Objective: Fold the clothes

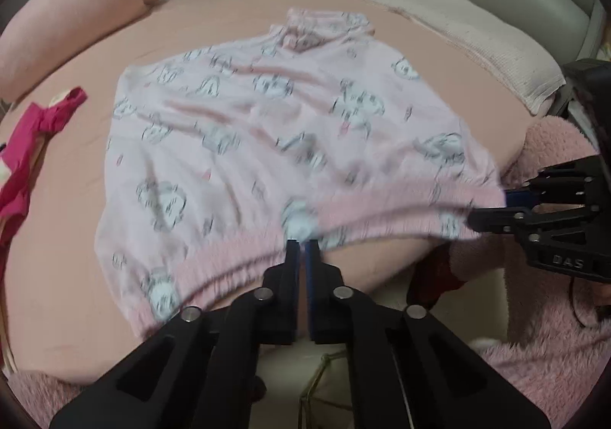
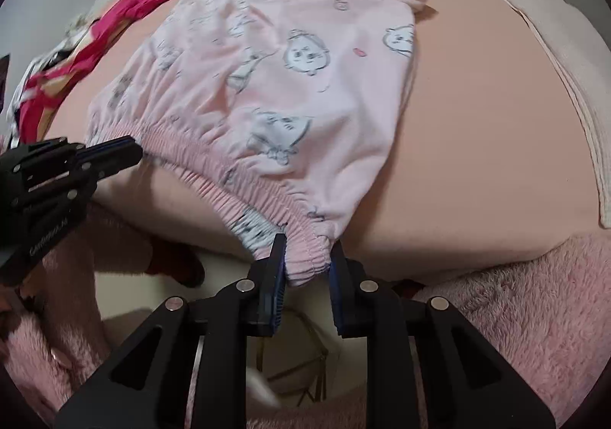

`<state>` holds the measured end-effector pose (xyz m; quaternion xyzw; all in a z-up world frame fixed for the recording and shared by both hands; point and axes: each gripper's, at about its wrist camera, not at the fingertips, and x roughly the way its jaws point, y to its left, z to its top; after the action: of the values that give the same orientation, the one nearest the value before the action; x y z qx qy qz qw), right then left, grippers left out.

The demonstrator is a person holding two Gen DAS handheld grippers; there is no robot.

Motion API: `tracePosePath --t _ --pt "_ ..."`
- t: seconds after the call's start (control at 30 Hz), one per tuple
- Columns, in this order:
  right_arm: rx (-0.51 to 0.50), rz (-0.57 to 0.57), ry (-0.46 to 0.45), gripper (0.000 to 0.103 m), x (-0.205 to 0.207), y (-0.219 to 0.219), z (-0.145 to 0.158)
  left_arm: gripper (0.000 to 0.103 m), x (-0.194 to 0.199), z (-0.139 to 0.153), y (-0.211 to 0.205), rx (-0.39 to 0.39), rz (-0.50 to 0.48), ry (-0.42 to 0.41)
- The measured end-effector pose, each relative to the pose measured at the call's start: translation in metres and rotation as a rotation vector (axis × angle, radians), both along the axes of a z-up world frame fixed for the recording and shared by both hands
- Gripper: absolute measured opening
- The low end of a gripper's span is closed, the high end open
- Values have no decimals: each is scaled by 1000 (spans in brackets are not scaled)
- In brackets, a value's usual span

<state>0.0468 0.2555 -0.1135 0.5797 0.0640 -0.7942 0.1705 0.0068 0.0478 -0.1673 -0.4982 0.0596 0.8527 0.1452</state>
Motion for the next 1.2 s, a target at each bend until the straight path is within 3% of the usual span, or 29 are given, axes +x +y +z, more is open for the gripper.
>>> tracePosePath --t 0.07,0.17,0.23,0.27,0.3,0.4,0.47,0.53,0.57,0.6,0.63,0.67,0.7,0.8,0.97,1.03,1.1,1.2 --pt "11 10 -22 28 -10 -15 -7 4 -2 -4 -9 34 33 -35" --pt "-94 2 6 34 -17 -12 6 6 -3 11 -31 133 102 5" --pt "-184 -21 54 35 -19 -1 25 28 -4 22 -52 209 177 44" --pt "-174 -53 74 38 -25 1 27 58 -4 23 -63 234 225 50" --pt "-150 -93 93 43 -33 2 29 64 -5 25 -74 258 273 57" --pt "-104 -206 40 46 -42 14 9 64 -8 20 -103 266 407 36" --pt "-137 -218 -8 48 -52 18 -2 64 -12 6 -115 259 469 -22" --pt "-162 -209 -35 56 -59 17 -9 64 -15 -8 -123 268 512 -84" --pt "-155 -198 -29 62 -59 14 -9 62 -15 -13 -122 267 521 -99" --pt "-147 -187 -23 61 -59 11 -9 51 -15 -13 -120 256 515 -98" --pt "-131 -166 -15 55 -59 7 -8 39 -16 -13 -116 251 498 -99" --pt "-124 -140 -10 36 -57 3 -6 19 -17 -13 -113 255 486 -103" --pt "-126 -114 -8 15 -55 -1 -5 12 -17 -13 -111 258 482 -106" --pt "-120 -97 -12 8 -50 3 -1 10 -12 -7 -106 240 477 -101" --pt "-108 -85 -22 8 -43 14 4 13 -1 -8 -112 260 478 -172" --pt "-103 -80 -26 13 -40 18 6 25 -4 -8 -119 277 485 -213" --pt "-107 -77 -12 30 -42 22 13 47 -15 4 -133 304 489 -181" --pt "-142 -82 65 33 -69 28 41 53 -47 22 -153 280 476 -106"
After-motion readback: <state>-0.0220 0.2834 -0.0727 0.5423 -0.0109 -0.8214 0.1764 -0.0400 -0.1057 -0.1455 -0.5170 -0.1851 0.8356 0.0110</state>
